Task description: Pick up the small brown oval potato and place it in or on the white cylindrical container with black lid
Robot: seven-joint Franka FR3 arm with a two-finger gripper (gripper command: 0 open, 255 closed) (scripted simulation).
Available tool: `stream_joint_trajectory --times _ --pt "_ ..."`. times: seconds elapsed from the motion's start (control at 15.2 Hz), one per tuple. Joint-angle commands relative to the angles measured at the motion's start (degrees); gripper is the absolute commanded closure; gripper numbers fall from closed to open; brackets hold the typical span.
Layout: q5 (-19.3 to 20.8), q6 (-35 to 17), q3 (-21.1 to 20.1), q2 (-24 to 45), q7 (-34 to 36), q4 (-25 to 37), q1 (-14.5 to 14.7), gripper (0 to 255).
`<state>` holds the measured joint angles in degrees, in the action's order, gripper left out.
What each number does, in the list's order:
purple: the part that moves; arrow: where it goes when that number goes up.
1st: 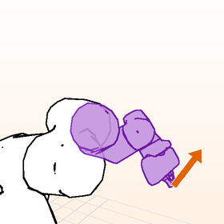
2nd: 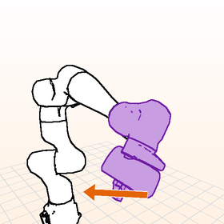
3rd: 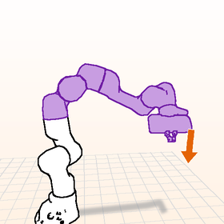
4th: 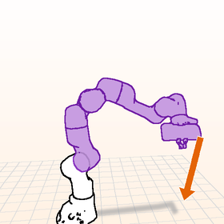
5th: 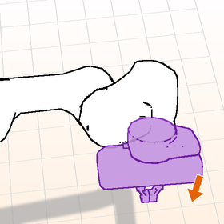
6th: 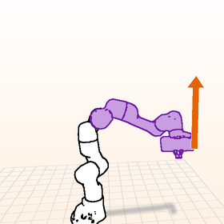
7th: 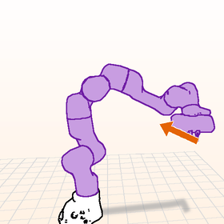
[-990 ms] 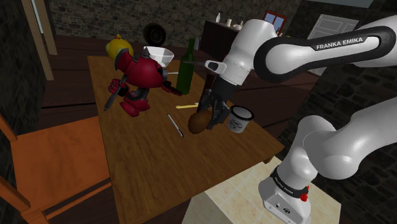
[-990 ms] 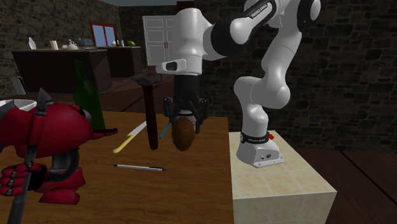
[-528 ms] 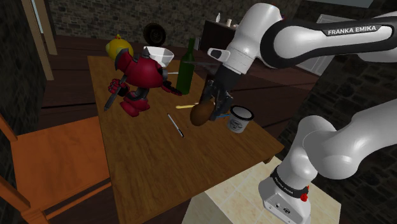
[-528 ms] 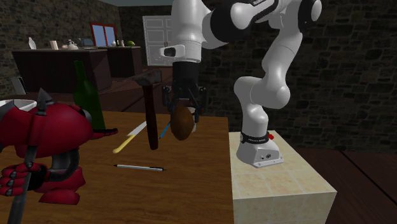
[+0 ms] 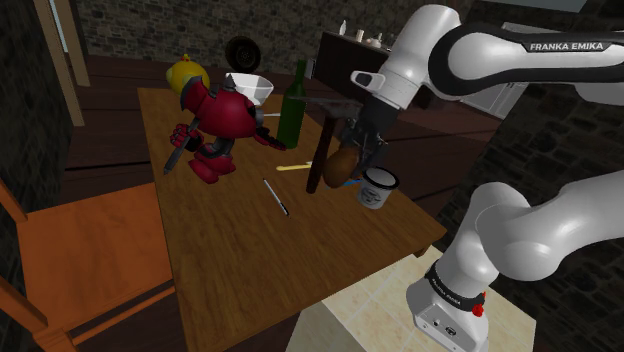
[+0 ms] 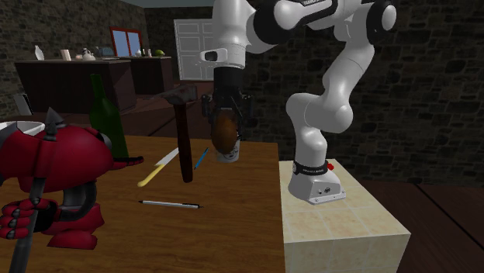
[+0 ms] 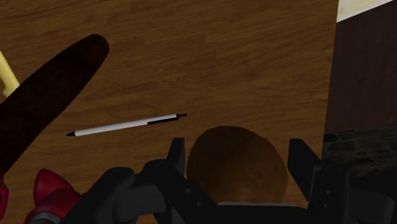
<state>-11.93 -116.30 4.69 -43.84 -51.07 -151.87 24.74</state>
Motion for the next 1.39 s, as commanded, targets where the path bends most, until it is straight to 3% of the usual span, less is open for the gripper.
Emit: stream_joint_trajectory --times 0.0,0.53,1.06,1.32 --pt "1.79 1.77 2.68 -1.67 -2.76 -0.55 -1.72 255" --pt "9.34 7.89 12.94 -6.14 -13.35 -1.08 -8.7 255" --pt "16.82 12.25 24.09 -4.63 -24.88 3.3 -14.12 255" --pt "17.45 9.19 25.05 -4.23 -25.52 0.56 -14.39 255"
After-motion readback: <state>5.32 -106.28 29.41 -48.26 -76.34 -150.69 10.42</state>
